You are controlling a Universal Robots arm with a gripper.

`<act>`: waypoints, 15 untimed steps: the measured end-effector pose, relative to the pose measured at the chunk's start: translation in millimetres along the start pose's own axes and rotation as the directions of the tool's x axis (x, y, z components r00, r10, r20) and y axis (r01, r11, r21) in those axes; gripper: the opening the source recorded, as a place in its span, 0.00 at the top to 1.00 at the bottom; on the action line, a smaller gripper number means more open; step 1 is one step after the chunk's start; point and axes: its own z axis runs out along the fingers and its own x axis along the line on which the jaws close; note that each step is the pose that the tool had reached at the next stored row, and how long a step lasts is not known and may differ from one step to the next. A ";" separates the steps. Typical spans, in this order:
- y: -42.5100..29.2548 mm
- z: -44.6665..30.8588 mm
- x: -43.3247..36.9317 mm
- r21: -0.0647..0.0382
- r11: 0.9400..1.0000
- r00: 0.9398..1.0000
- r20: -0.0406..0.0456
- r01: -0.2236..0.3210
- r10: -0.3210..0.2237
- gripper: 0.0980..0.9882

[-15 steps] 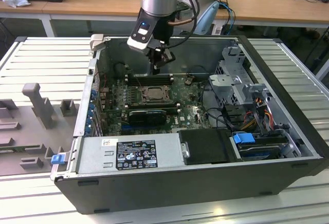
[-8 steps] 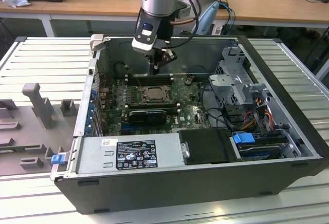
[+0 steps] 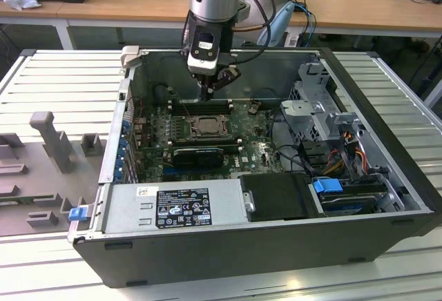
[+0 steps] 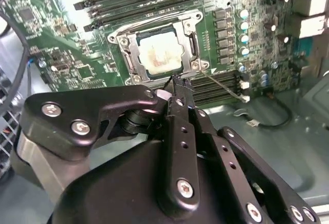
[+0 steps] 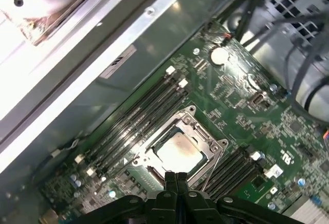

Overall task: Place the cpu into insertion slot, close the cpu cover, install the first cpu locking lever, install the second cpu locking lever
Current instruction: 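Install the first cpu locking lever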

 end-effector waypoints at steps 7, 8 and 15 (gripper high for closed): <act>0.0 0.0 0.0 0.007 0.984 0.984 -0.004 0.177 -0.177 0.99; 0.0 0.0 0.0 0.008 0.981 0.981 -0.005 0.194 -0.194 0.99; 0.0 0.0 0.0 0.013 0.941 0.941 -0.009 0.339 -0.338 0.99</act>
